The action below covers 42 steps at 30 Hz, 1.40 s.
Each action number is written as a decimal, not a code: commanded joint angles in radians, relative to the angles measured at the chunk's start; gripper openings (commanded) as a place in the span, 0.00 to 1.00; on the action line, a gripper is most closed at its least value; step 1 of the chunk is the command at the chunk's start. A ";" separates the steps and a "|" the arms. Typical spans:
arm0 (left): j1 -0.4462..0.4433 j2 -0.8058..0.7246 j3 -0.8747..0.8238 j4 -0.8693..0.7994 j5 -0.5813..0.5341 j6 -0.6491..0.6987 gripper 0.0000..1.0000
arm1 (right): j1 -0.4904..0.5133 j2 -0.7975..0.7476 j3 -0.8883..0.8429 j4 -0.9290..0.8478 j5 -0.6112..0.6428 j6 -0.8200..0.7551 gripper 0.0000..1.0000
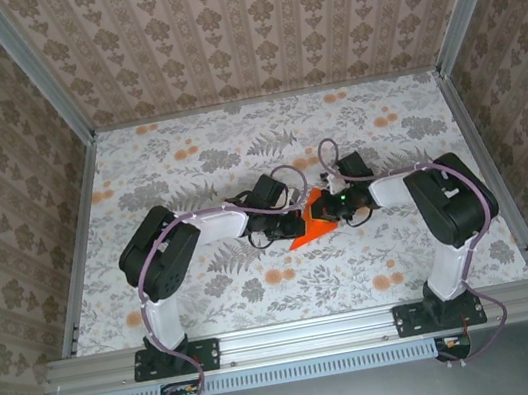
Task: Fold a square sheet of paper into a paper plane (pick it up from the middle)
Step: Fourth fold the wing at the center of the table.
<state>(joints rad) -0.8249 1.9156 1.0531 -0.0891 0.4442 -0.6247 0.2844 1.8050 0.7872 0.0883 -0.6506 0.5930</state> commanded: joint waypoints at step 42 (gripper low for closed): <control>-0.009 0.055 -0.069 -0.200 -0.062 0.021 0.00 | -0.174 0.045 -0.002 -0.022 0.175 0.116 0.03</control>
<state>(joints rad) -0.8249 1.9118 1.0492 -0.0856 0.4419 -0.6243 0.1886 1.8030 0.7738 0.1238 -0.6258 0.7082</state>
